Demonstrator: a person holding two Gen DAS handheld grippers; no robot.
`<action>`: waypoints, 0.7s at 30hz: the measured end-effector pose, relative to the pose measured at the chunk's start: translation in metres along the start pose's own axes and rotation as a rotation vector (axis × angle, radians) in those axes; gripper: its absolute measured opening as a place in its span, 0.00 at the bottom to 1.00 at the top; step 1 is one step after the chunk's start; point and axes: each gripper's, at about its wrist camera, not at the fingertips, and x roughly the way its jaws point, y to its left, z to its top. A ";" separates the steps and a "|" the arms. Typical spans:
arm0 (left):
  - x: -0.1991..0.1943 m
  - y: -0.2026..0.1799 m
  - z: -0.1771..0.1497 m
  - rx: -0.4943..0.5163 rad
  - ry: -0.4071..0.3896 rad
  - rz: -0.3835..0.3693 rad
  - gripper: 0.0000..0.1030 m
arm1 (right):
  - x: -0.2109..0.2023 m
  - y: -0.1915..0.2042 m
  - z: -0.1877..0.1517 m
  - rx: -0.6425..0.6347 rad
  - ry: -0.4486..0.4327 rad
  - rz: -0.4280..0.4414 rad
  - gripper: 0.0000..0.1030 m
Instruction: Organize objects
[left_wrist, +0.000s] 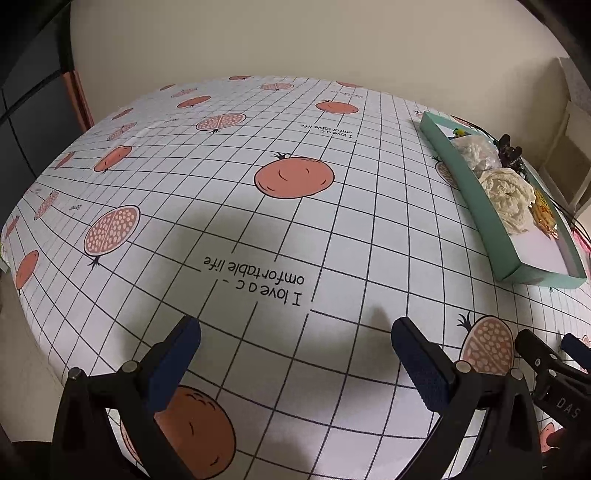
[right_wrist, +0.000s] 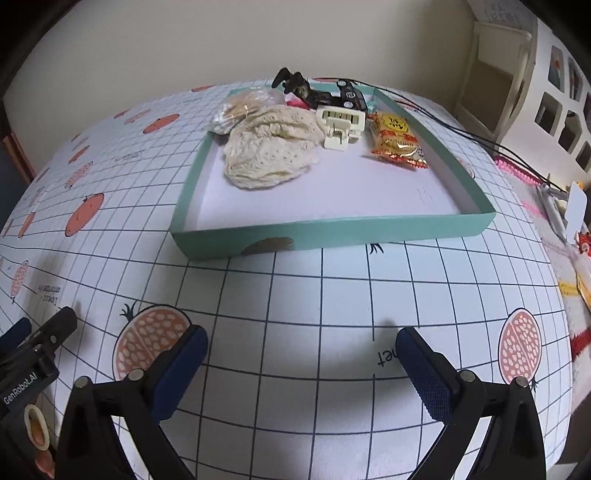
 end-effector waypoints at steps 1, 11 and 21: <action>0.000 0.000 0.000 0.001 -0.001 -0.001 1.00 | 0.000 0.000 0.000 -0.001 -0.002 0.001 1.00; 0.003 -0.002 -0.003 0.017 -0.007 0.010 1.00 | 0.001 0.001 0.000 0.008 -0.011 -0.007 1.00; 0.001 -0.003 -0.005 0.010 -0.023 0.014 1.00 | 0.001 0.001 0.000 0.013 -0.013 -0.011 1.00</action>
